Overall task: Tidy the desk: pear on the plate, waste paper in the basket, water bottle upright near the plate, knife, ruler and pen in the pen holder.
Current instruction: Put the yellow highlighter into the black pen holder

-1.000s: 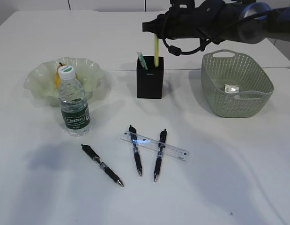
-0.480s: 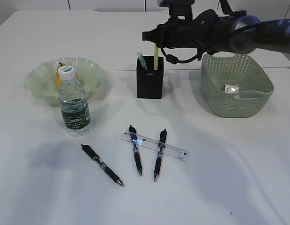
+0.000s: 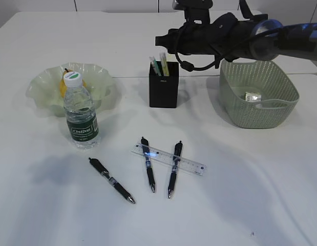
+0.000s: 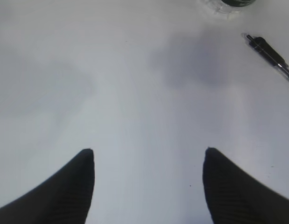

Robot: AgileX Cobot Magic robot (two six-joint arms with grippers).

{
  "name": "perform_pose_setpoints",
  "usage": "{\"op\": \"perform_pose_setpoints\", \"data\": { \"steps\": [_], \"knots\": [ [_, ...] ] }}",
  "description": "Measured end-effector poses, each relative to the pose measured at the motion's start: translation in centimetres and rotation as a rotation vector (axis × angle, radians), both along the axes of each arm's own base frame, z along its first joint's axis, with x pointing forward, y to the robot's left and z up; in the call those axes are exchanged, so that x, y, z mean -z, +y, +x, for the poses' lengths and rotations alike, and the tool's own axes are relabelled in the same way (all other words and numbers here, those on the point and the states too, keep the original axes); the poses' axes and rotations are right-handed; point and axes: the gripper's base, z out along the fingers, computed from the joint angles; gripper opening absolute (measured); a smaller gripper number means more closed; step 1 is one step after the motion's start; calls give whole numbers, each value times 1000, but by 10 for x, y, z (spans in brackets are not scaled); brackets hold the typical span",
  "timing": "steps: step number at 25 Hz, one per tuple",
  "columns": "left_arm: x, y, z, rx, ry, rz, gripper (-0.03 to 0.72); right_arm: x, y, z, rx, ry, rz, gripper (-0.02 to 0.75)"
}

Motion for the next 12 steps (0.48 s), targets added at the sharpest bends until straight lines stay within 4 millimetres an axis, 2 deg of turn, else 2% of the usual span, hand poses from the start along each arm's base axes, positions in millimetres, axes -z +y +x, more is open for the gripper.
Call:
{"op": "perform_pose_setpoints", "data": {
  "steps": [4, 12],
  "knots": [
    [0, 0, -1, 0, 12, 1, 510, -6, 1, -2, -9, 3, 9, 322],
    [1, 0, -2, 1, 20, 2, 510, -44, 8, -26, -189, 133, 40, 334]
  ]
}}
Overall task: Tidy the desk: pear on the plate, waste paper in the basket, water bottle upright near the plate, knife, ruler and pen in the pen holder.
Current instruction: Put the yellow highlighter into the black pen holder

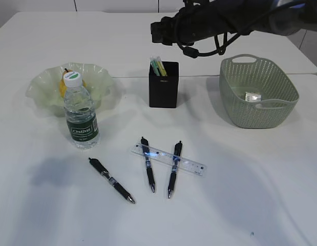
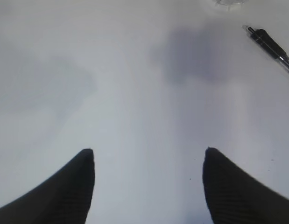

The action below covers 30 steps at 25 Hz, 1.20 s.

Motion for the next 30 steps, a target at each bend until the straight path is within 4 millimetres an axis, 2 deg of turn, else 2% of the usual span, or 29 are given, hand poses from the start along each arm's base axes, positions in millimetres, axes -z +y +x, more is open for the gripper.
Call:
{"op": "perform_pose_setpoints", "data": {
  "steps": [3, 10, 14, 18, 21, 30],
  "knots": [
    [0, 0, 0, 0, 0, 0, 510, -17, -1, -14, -40, 85, -20, 335],
    [0, 0, -1, 0, 9, 1, 510, -63, -20, -56, -31, 266, -193, 335],
    [1, 0, -2, 1, 26, 2, 510, -97, -28, -82, -39, 258, -232, 335],
    [1, 0, -4, 1, 44, 4, 510, -115, -27, -112, -76, 223, -303, 350],
    [2, 0, -4, 1, 49, 4, 510, -110, -21, -131, -114, 241, -390, 342],
    [1, 0, -3, 1, 35, 3, 510, -57, 19, -171, -317, 313, -678, 336]
  ]
}}
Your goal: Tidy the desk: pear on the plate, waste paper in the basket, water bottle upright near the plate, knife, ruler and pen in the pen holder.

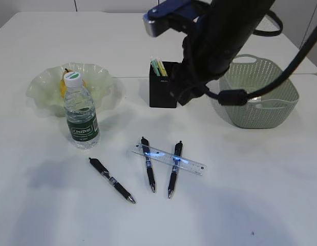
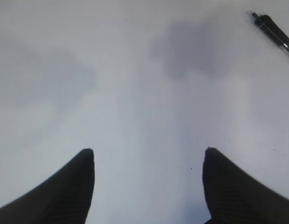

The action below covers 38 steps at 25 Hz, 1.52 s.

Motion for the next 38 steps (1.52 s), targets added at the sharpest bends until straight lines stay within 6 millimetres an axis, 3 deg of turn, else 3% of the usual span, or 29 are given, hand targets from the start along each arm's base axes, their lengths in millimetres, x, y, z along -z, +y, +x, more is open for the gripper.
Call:
{"op": "perform_pose_setpoints", "data": {
  "steps": [9, 17, 24, 38],
  "knots": [
    [-2, 0, 5, -2, -55, -5, 510, 20, 7, -1, -192, 0, -115, 336],
    [-3, -1, 7, -3, -88, -8, 510, 67, 26, 21, -341, 124, -166, 337],
    [-4, -1, 9, -3, -102, -9, 510, 83, 46, 44, -393, 144, -116, 349],
    [-5, -1, 11, -4, -132, -12, 510, 138, 65, 46, -522, 218, -164, 393]
  ]
}}
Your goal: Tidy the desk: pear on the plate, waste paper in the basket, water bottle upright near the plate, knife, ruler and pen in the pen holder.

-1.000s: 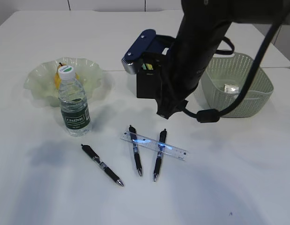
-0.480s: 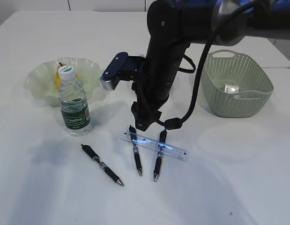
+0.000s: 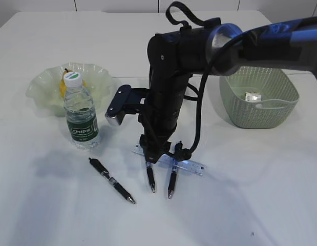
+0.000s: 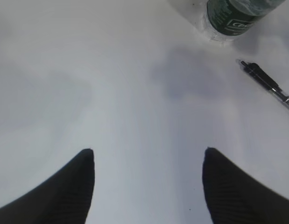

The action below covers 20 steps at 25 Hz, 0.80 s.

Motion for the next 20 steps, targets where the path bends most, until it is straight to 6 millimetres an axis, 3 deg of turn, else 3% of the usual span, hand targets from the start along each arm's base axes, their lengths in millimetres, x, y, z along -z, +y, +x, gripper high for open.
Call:
{"op": "perform_pose_setpoints", "data": {
  "steps": [5, 20],
  "knots": [
    [0, 0, 0, 0, -2, 0, 510, 3, -1, 2, 37, -4, -19, 448],
    [3, 0, 0, 0, 23, 2, 510, 24, -4, 6, 134, 9, -76, 454]
  ]
}}
